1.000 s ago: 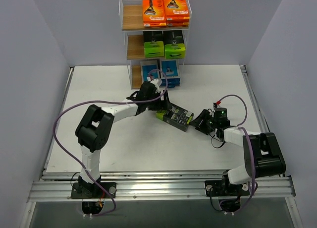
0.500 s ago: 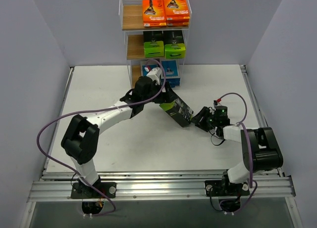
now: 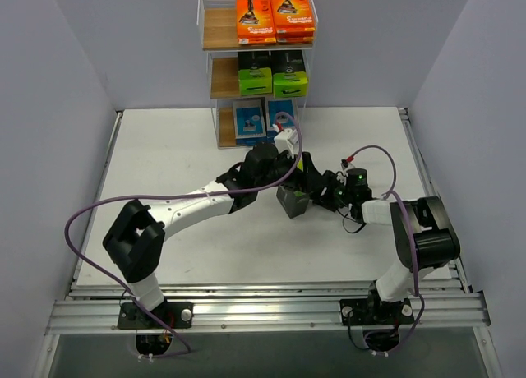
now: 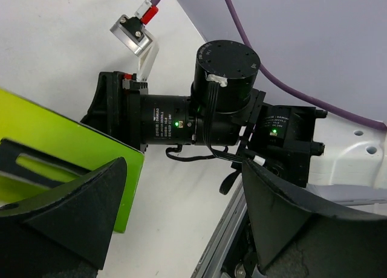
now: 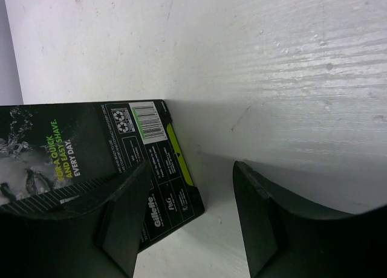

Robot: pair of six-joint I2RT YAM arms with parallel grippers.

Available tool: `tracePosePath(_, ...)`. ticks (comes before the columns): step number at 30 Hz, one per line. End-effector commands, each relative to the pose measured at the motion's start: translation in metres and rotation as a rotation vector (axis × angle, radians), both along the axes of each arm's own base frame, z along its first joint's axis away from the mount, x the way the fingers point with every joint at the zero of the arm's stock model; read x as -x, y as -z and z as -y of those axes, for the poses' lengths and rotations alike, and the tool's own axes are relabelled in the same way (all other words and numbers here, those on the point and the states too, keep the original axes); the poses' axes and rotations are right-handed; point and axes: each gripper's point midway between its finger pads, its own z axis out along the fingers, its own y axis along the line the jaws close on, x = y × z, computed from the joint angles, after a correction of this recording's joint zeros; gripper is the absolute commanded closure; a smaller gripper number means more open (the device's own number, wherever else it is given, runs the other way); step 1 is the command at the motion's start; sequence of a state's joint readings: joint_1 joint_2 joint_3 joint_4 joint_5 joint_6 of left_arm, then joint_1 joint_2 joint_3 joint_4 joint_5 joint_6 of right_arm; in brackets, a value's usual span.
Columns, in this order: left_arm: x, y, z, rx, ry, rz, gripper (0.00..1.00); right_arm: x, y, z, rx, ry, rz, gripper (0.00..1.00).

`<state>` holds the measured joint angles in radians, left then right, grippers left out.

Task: Place and organize the shaving razors onto the shelf
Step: Grab a shaving razor with the right arm

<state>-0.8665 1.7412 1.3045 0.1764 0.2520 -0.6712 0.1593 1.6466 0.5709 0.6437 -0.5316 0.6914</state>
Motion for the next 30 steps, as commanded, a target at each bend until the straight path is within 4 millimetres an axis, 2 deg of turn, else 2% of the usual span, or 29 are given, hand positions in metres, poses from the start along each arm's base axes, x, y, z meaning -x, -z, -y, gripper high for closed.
tracePosePath(1,0.008,0.026,-0.006,-0.046,-0.002,-0.065,0.14,0.017,0.017,-0.004,0.015,-0.033,-0.074,0.47)
tracePosePath(3,0.009,0.03,-0.009,-0.057,-0.007,-0.071,0.14,0.022,0.019,-0.002,0.023,-0.032,-0.078,0.47)
tracePosePath(8,0.005,0.022,-0.016,-0.079,-0.031,-0.035,0.13,0.028,0.018,0.001,0.031,-0.031,-0.076,0.46)
tracePosePath(15,-0.005,-0.013,-0.028,-0.083,-0.075,0.035,0.09,0.026,0.006,0.004,0.052,-0.029,-0.063,0.46)
tracePosePath(17,-0.01,-0.033,-0.033,-0.069,-0.089,0.071,0.09,0.019,-0.003,0.005,0.057,-0.029,-0.041,0.46)
tracePosePath(21,-0.023,-0.055,-0.057,-0.071,-0.172,0.099,0.08,0.011,-0.02,0.007,0.073,-0.026,-0.016,0.45)
tracePosePath(24,-0.028,-0.085,-0.071,-0.039,-0.199,0.148,0.06,0.003,-0.036,0.008,0.09,-0.022,0.012,0.43)
tracePosePath(29,-0.035,-0.142,-0.099,0.019,-0.213,0.257,0.04,-0.013,-0.066,0.016,0.134,-0.008,0.065,0.42)
tracePosePath(30,-0.032,-0.164,-0.107,0.047,-0.218,0.294,0.03,-0.013,-0.07,0.019,0.148,-0.006,0.054,0.42)
